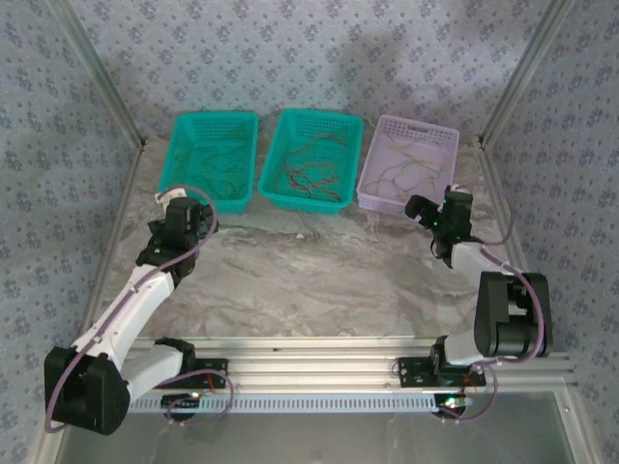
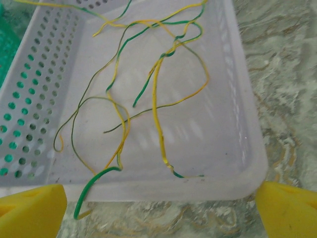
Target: Untangle the cables
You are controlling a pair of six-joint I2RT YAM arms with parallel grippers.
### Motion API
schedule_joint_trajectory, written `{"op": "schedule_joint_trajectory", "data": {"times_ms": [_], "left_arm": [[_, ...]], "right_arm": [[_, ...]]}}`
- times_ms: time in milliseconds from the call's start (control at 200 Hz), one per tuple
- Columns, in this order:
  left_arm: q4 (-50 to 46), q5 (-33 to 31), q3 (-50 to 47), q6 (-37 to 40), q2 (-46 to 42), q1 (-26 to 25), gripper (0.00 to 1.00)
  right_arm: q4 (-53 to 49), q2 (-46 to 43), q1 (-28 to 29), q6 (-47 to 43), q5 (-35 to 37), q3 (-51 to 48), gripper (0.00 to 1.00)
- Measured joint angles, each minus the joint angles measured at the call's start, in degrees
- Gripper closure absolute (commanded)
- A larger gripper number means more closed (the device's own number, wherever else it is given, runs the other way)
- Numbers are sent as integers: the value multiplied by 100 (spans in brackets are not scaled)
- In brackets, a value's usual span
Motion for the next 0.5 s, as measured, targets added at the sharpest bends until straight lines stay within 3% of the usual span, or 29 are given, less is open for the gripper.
{"op": "schedule_joint_trajectory", "data": {"times_ms": [160, 350, 500], "left_arm": [[4, 0, 0, 0, 0, 0, 0], [20, 0, 0, 0, 0, 0, 0], [24, 0, 0, 0, -7, 0, 0]], "right_arm": [[-59, 39, 59, 22, -11, 170, 0], [-15, 367, -321, 302, -343, 345, 0], [-42, -87, 90, 280, -173, 111, 0]]}}
